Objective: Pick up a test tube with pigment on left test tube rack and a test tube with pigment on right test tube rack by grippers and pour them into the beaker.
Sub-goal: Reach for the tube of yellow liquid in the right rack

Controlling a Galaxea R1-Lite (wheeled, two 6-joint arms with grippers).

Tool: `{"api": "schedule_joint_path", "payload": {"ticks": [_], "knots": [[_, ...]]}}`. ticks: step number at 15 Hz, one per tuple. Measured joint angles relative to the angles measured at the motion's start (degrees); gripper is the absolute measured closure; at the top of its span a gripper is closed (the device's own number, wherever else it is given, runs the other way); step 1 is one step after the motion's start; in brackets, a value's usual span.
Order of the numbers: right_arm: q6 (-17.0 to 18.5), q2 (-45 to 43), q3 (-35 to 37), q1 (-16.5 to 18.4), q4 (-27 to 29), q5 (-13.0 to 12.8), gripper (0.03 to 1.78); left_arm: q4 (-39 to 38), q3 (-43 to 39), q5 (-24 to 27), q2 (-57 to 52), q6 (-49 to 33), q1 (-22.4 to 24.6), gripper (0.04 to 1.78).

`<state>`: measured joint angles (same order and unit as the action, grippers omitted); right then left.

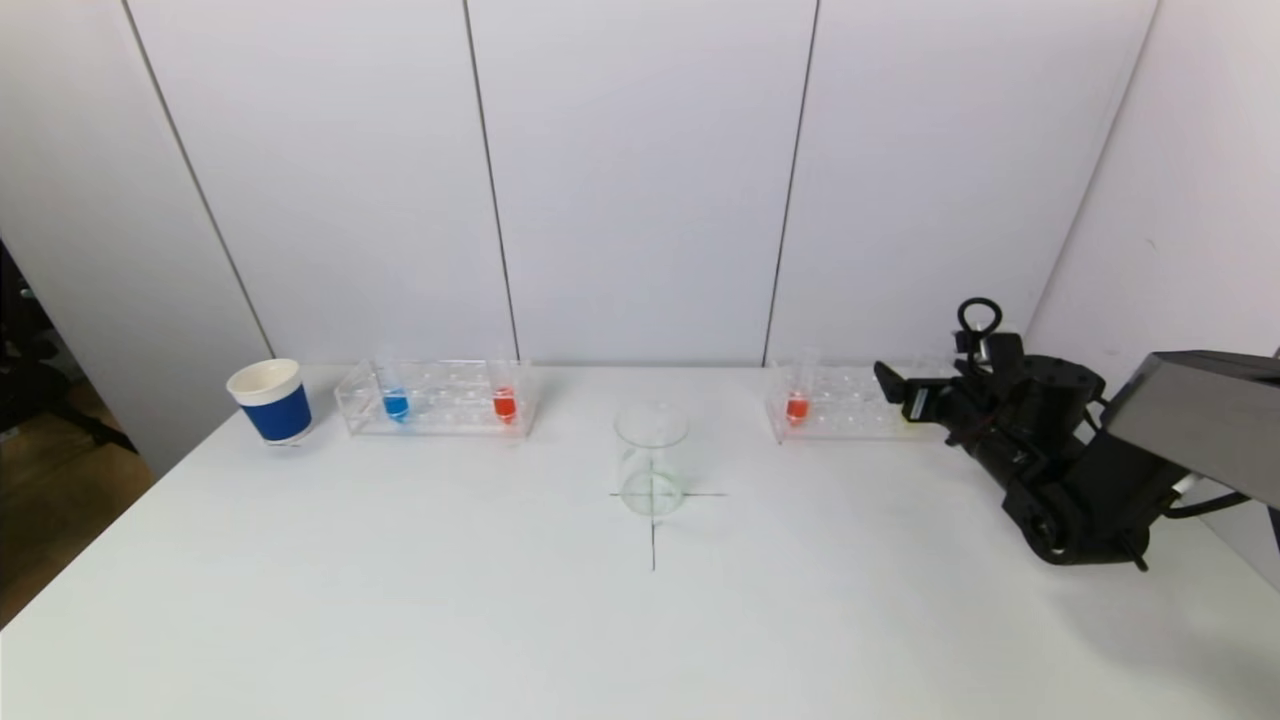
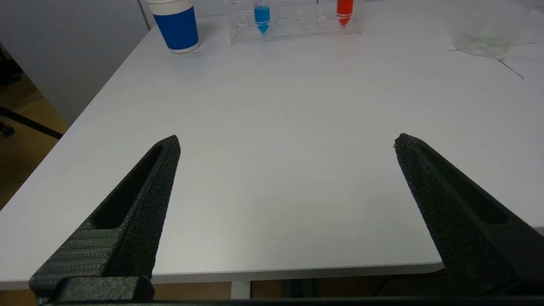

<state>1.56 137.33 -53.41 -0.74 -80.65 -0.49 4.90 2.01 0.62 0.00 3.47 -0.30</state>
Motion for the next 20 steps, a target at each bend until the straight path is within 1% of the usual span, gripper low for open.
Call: {"api": "schedule_joint_path", "payload": {"ticks": [16,18,20], "knots": [[0.28,0.18,-0.21,-0.22,0.01,-0.13,0.04,0.00,0.00,-0.02,0.00,0.02,0.00,0.06],[0.22,0.18,-0.21,-0.27,0.01,-0.13,0.09,-0.02,0.00,-0.02,0.00,0.00,0.00,0.06],[0.22,0.21,-0.21,-0.27,0.01,-0.11,0.26,-0.02,0.00,-0.02,0.00,0.02,0.00,0.06]]}}
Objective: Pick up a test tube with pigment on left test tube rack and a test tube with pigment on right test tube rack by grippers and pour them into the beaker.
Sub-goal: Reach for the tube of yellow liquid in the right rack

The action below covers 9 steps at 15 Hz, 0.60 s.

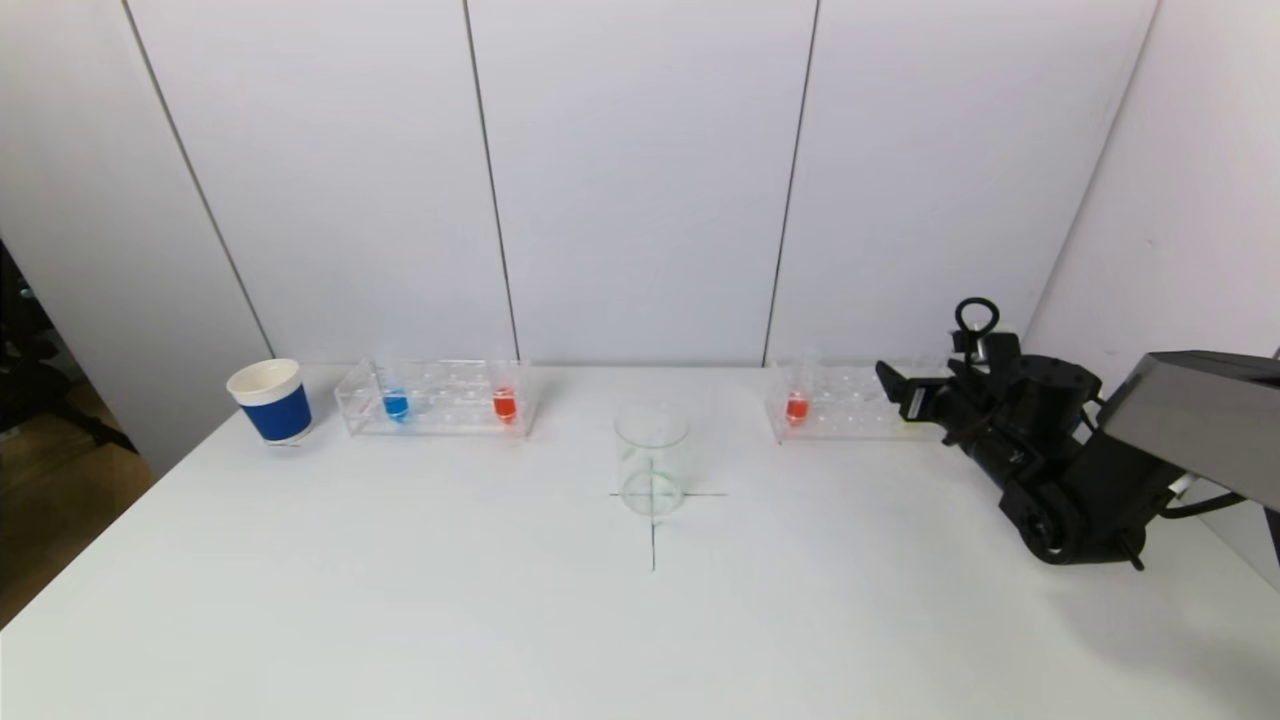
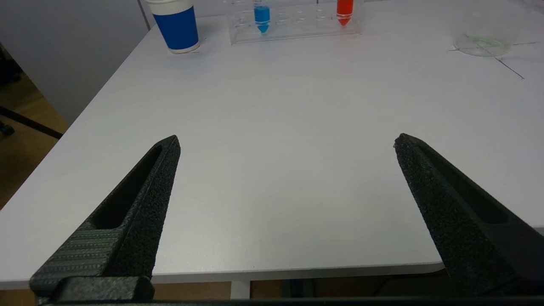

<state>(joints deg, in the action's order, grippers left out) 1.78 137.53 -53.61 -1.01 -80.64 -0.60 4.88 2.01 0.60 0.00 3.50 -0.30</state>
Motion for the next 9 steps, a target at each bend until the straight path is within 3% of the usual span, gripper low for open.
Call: {"api": "schedule_joint_path", "payload": {"ticks": [2,6,9], "knots": [[-0.02,0.00,0.00,0.00,0.00,-0.02,0.51,0.02,0.00,0.02,0.00,0.00,0.00,0.06],[0.00,0.00,0.00,-0.02,0.02,-0.02,1.24,0.02,0.00,0.02,0.00,0.00,0.01,0.06],[0.04,0.00,0.00,-0.02,0.00,-0.02,1.32,0.02,0.00,0.02,0.00,0.02,0.01,0.06]]}}
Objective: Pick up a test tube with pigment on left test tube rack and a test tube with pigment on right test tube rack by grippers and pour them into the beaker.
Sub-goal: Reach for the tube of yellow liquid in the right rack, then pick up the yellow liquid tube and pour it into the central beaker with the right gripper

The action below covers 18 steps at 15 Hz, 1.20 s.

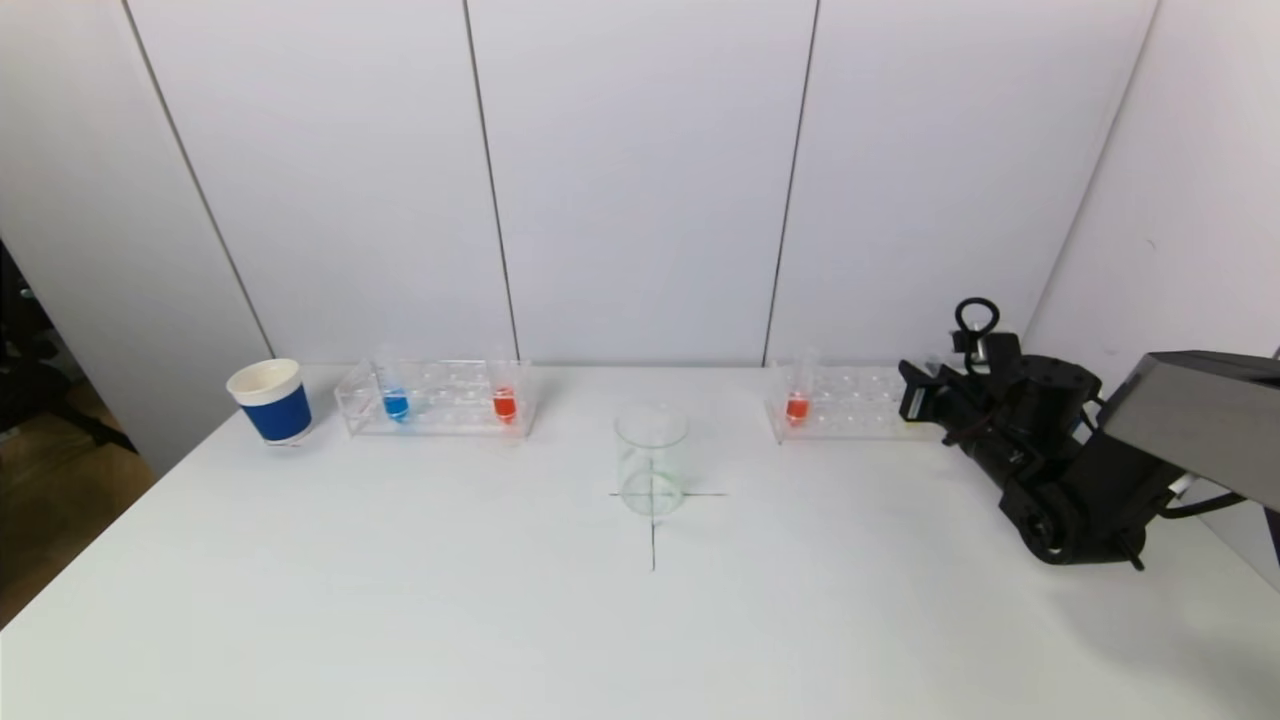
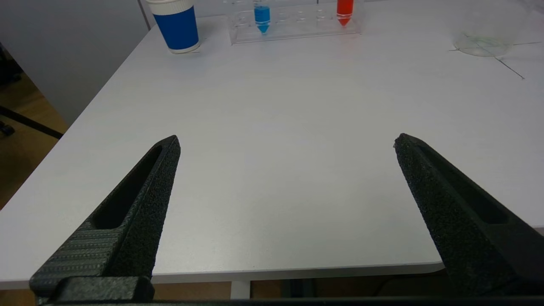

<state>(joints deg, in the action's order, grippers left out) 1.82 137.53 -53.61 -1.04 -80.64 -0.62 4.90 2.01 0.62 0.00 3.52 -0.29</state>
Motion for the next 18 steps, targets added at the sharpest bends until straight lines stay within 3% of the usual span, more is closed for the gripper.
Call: {"api": "schedule_joint_path", "payload": {"ticks": [18], "knots": [[-0.39,-3.00,0.06,-0.11,1.32,-0.06,1.32,-0.02,0.00,0.00,0.00,-0.02,0.00,0.06]]}}
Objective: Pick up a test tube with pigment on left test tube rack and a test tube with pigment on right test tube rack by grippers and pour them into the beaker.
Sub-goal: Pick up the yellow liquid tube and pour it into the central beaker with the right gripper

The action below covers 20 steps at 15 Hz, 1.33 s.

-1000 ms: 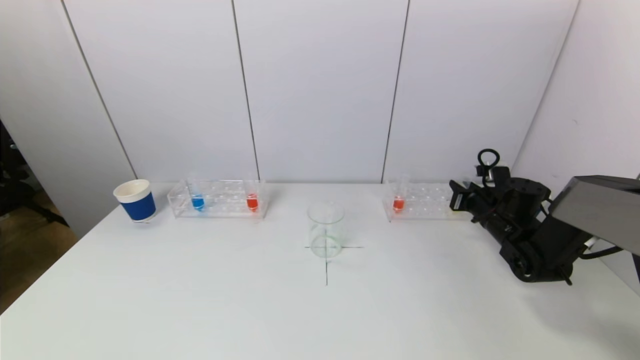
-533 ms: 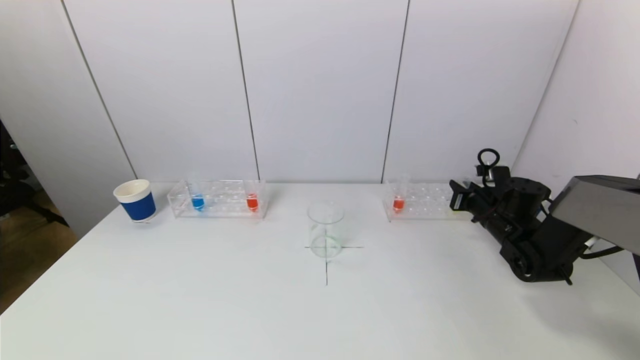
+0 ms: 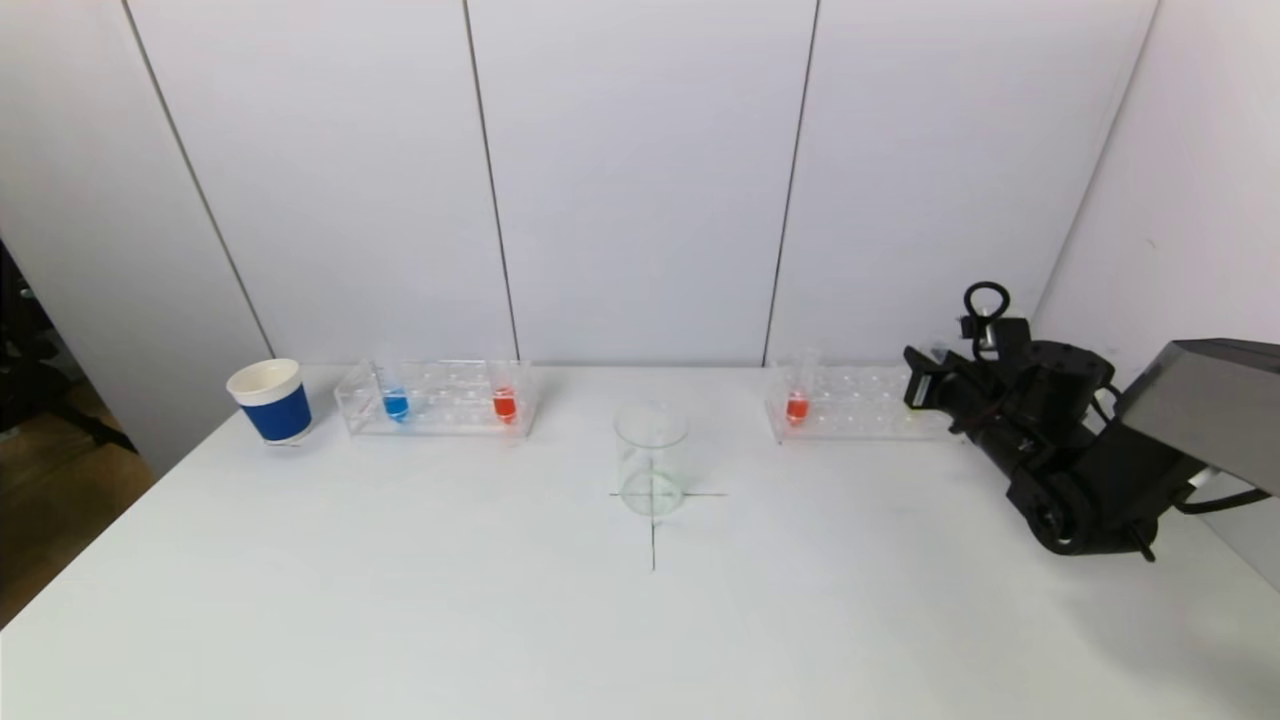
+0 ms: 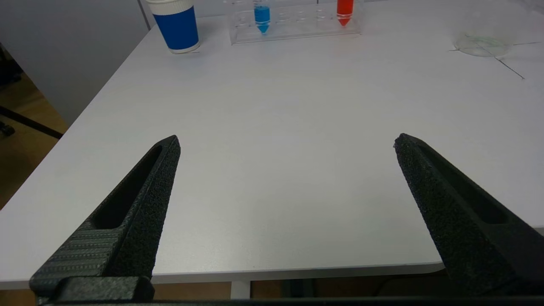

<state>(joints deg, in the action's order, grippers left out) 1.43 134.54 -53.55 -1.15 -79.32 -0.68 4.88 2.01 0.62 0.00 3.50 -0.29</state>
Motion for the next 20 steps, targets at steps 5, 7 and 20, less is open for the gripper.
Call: {"api": "schedule_joint_path", "payload": {"ticks": [5,7,20], "knots": [[-0.11,-2.60,-0.05,0.29,0.55,0.00,1.32,0.02,0.00,-0.02,0.00,0.00,0.00,0.06],[-0.13,-3.74,-0.02,0.40,1.35,0.06,1.32,0.02,0.00,0.00,0.00,0.00,0.00,0.06],[-1.58,-18.47,-2.97,-2.23,15.47,0.22,1.32,0.00,0.00,0.00,0.00,-0.02,0.00,0.06]]}}
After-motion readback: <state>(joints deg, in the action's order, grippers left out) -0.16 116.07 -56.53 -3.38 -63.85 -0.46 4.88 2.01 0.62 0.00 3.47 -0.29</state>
